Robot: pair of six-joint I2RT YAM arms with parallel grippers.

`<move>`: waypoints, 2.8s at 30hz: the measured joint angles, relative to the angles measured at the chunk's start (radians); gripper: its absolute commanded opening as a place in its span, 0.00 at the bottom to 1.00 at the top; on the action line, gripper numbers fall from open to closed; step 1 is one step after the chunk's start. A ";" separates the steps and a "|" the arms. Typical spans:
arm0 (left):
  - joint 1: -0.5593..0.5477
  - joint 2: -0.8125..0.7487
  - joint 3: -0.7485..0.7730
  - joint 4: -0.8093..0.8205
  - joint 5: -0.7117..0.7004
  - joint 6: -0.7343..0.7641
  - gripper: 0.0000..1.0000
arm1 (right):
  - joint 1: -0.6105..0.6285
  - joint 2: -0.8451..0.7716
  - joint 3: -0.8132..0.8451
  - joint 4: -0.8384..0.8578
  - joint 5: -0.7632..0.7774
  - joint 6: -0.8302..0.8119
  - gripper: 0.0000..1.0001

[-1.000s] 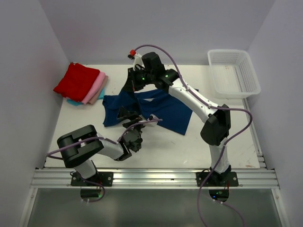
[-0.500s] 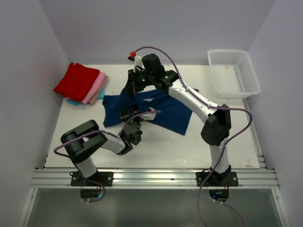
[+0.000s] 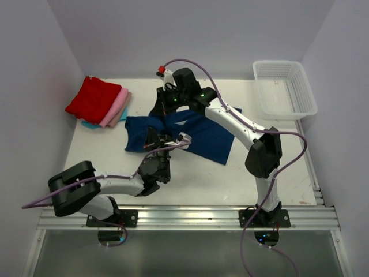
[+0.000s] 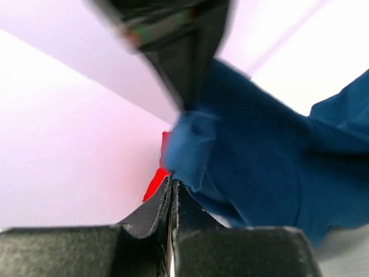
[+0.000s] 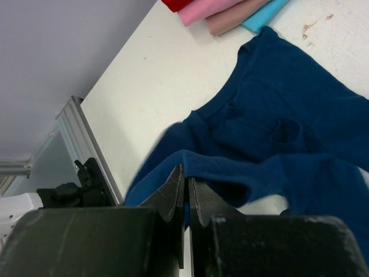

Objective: Fold and stack the t-shirts
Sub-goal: Fold the flattened tshirt in 1/3 of the way

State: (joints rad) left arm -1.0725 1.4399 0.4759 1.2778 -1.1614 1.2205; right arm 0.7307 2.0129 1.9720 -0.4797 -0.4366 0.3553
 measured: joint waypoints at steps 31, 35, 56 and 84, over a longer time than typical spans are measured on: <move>-0.242 -0.288 0.614 -2.325 -0.040 -2.024 0.00 | 0.002 -0.213 -0.495 0.039 0.051 0.006 0.00; -0.245 -0.322 0.610 -2.341 -0.004 -2.059 0.00 | 0.002 -0.250 -0.538 0.057 0.039 0.018 0.21; -0.246 -0.481 0.445 -2.235 0.240 -2.049 0.00 | -0.052 -0.602 -1.037 -0.057 0.560 0.111 0.00; -0.246 -0.529 0.348 -2.213 0.246 -2.099 0.00 | -0.221 -0.329 -1.008 0.063 0.598 0.112 0.00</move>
State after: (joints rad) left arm -1.3182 0.9112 0.8234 -0.9356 -0.9157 -0.8787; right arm 0.5095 1.6840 0.9638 -0.4168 0.1616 0.4671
